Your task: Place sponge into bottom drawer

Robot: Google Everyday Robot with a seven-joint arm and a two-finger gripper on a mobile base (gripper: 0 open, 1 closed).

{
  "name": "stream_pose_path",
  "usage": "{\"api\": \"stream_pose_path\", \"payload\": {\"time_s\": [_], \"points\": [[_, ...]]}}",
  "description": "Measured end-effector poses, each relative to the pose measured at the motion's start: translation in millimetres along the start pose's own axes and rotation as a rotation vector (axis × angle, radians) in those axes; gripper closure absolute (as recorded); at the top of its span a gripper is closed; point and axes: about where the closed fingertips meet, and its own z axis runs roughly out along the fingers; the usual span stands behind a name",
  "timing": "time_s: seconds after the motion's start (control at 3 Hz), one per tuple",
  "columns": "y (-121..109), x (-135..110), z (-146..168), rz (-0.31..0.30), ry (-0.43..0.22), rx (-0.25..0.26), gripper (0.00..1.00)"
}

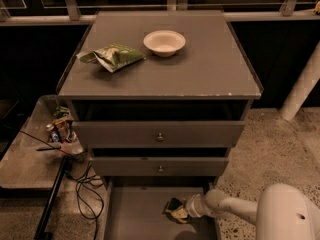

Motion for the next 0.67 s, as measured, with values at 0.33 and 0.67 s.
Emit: {"api": "stream_pose_path", "payload": {"time_s": [0.33,0.67], "points": [[0.0,0.0,0.0,0.0,0.0,0.0,0.59],[0.1,0.0,0.0,0.0,0.0,0.0,0.36]]}}
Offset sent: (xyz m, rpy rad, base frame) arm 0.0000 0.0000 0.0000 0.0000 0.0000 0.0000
